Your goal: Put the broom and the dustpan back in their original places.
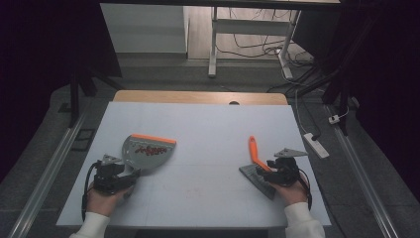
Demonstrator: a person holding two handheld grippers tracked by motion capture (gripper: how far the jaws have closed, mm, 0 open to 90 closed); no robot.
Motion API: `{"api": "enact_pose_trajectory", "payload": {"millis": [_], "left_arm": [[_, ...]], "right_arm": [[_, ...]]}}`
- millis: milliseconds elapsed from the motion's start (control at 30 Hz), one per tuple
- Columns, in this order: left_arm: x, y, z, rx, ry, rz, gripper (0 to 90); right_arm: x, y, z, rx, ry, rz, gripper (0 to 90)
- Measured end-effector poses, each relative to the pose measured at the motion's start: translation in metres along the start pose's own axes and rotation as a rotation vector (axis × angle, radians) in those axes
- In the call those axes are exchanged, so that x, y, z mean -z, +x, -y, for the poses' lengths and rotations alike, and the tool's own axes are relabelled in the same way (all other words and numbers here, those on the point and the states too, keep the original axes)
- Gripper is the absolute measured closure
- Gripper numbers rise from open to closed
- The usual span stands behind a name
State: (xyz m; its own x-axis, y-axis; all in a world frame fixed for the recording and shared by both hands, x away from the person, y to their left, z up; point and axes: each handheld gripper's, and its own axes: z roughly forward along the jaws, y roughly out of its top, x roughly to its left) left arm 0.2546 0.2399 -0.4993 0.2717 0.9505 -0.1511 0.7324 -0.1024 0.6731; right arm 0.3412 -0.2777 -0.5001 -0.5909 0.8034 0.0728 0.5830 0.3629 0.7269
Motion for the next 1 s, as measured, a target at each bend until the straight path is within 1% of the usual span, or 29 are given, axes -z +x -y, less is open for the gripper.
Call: {"api": "enact_pose_trajectory", "payload": {"millis": [33, 133, 200, 267, 333, 400, 433, 500, 567, 667, 733, 800, 867, 900, 1000], "left_arm": [[0.001, 0.000, -0.001, -0.018, -0.007, 0.018, 36.5], [0.002, -0.001, -0.003, -0.061, -0.009, 0.059, 37.0], [0.001, -0.001, -0.005, -0.079, -0.004, 0.078, 36.8], [-0.001, -0.001, -0.006, -0.090, -0.005, 0.102, 36.8], [-0.003, -0.002, -0.008, -0.105, -0.009, 0.123, 37.0], [-0.005, -0.003, -0.010, -0.125, -0.012, 0.143, 37.0], [-0.007, -0.004, -0.011, -0.136, -0.011, 0.155, 37.0], [-0.011, -0.006, -0.013, -0.168, -0.004, 0.170, 37.2], [-0.015, -0.007, -0.014, -0.190, 0.007, 0.193, 37.2], [-0.019, -0.008, -0.015, -0.211, 0.016, 0.244, 37.2], [-0.020, -0.010, -0.016, -0.238, 0.020, 0.270, 37.2], [-0.019, -0.013, -0.015, -0.246, 0.019, 0.311, 37.2], [-0.019, -0.016, -0.015, -0.253, 0.015, 0.335, 37.4], [-0.019, -0.018, -0.014, -0.256, 0.017, 0.345, 37.4], [-0.020, -0.022, -0.012, -0.268, 0.027, 0.356, 37.4]], "right_arm": [[0.001, 0.001, 0.000, 0.009, -0.005, -0.002, 41.4], [0.004, 0.003, -0.001, 0.026, -0.026, -0.019, 41.9], [0.006, 0.006, -0.002, 0.041, -0.039, -0.034, 42.3], [0.006, 0.008, -0.003, 0.057, -0.048, -0.051, 42.3], [0.006, 0.012, -0.004, 0.072, -0.050, -0.077, 42.3], [0.006, 0.016, -0.005, 0.092, -0.048, -0.093, 42.6], [0.006, 0.018, -0.006, 0.098, -0.048, -0.110, 43.0], [0.006, 0.022, -0.007, 0.114, -0.047, -0.134, 43.2], [0.007, 0.026, -0.007, 0.132, -0.043, -0.144, 43.2], [0.009, 0.030, -0.005, 0.155, -0.046, -0.159, 43.2], [0.010, 0.033, -0.004, 0.167, -0.047, -0.168, 43.2], [0.011, 0.034, -0.002, 0.180, -0.045, -0.176, 43.2], [0.011, 0.036, -0.001, 0.186, -0.041, -0.180, 43.2], [0.010, 0.036, -0.001, 0.190, -0.039, -0.183, 43.2], [0.010, 0.036, 0.000, 0.191, -0.034, -0.180, 43.3]]}}
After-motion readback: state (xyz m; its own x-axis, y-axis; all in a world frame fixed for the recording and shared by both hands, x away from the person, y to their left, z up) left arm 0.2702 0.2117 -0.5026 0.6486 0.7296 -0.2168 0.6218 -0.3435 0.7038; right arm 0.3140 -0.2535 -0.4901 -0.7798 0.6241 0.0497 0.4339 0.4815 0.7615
